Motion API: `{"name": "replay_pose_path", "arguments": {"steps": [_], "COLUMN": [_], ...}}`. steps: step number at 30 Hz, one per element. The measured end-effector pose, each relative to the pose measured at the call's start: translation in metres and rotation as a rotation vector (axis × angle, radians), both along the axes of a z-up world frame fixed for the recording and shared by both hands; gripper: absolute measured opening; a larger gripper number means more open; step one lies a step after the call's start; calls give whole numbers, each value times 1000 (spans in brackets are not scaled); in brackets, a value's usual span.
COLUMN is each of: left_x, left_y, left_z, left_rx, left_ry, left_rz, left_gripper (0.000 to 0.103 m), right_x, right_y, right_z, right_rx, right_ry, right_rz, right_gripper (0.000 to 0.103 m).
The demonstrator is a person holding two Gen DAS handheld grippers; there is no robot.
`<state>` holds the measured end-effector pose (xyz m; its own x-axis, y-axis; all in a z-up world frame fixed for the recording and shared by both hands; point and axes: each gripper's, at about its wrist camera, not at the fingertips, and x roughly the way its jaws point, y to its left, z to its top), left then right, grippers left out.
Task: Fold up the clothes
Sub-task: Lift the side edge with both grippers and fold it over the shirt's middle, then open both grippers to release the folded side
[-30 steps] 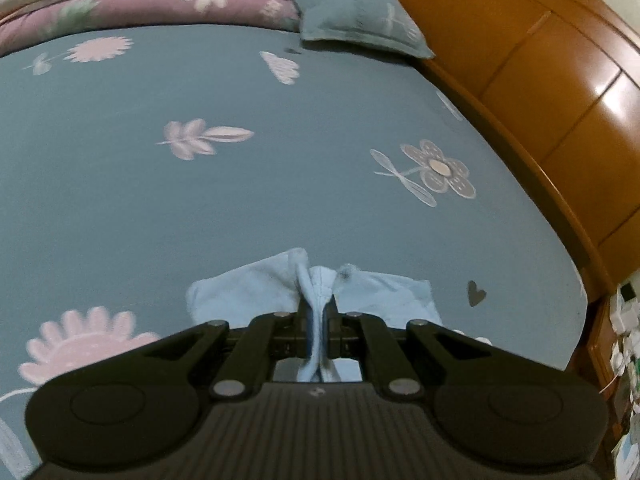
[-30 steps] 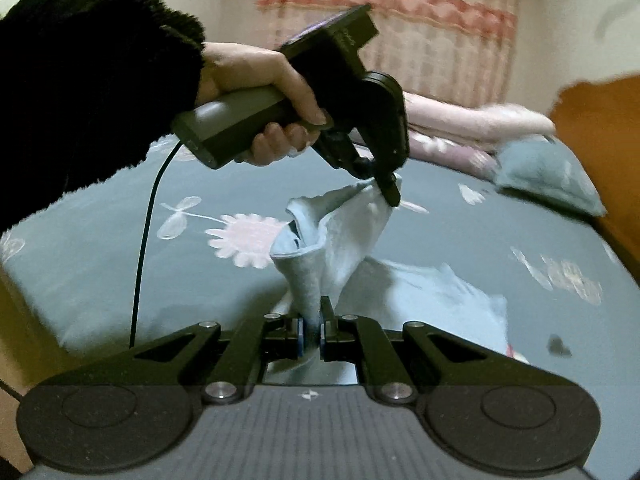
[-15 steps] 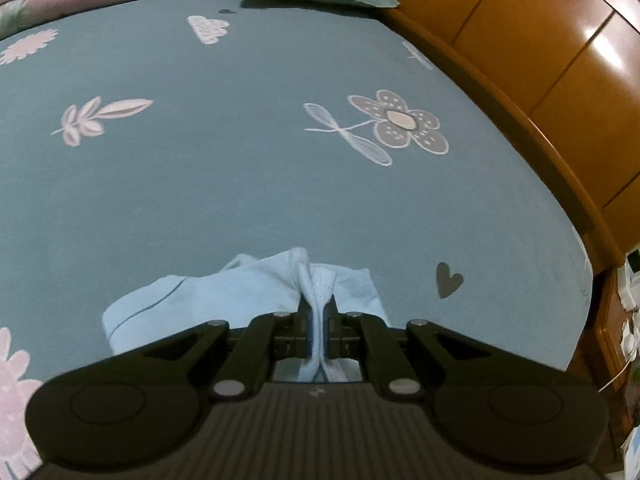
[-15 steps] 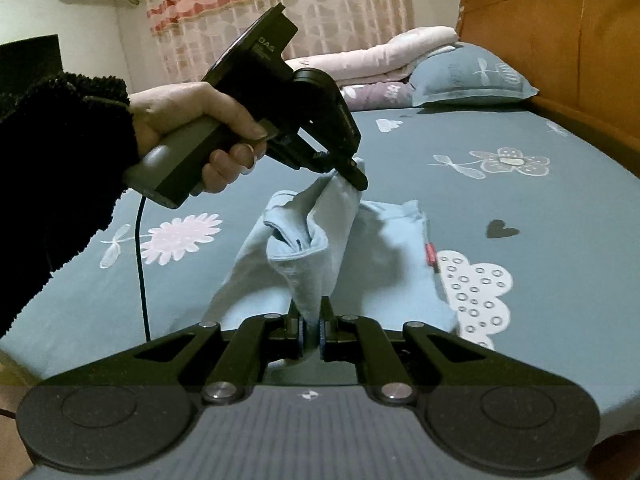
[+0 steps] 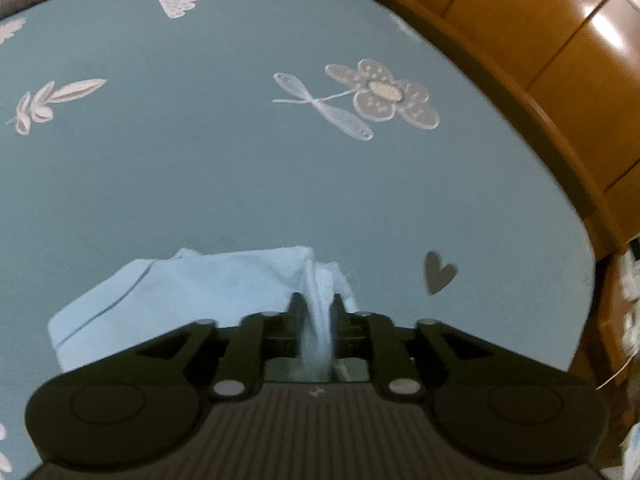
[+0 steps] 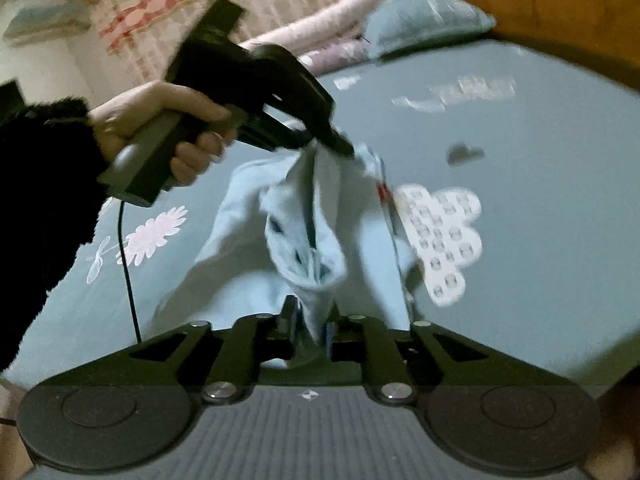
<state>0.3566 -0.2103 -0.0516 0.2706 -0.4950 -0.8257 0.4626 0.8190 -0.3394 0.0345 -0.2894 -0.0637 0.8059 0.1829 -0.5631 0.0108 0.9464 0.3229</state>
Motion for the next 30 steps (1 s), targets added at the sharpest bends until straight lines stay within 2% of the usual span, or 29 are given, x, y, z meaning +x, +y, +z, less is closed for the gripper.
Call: {"name": "replay_pose_path", "arguments": {"steps": [1, 3, 8, 10, 12, 15, 20, 22, 29, 30], "left_x": [1, 3, -1, -8, -21, -46, -78, -86, -95, -97], "left_y": [0, 1, 10, 18, 29, 50, 90, 99, 106, 106], "left_z": [0, 3, 14, 22, 30, 39, 41, 35, -5, -12], "left_rx": [-22, -53, -107, -125, -129, -131, -113, -111, -139, -132], "left_ry": [10, 12, 0, -12, -42, -72, -114, -114, -58, -59], "left_rz": [3, 3, 2, -10, -32, -68, -59, -46, -39, -39], "left_gripper": [34, 38, 40, 44, 45, 49, 53, 53, 53, 53], "right_x": [-2, -5, -12, -15, -20, -20, -4, 8, 21, 18], "right_y": [-3, -8, -22, -27, -33, -32, 14, 39, 84, 82], "right_z": [-1, -3, -7, -9, -2, 12, 27, 25, -8, -13], "right_rx": [4, 12, 32, 40, -4, -60, -162, -208, -294, -295], "right_ry": [4, 12, 32, 40, 24, -24, -100, -112, -35, -24], "right_rz": [-8, -24, -65, -81, -107, -70, 135, 226, 355, 343], "right_gripper": [20, 21, 38, 40, 40, 39, 34, 31, 29, 30]}}
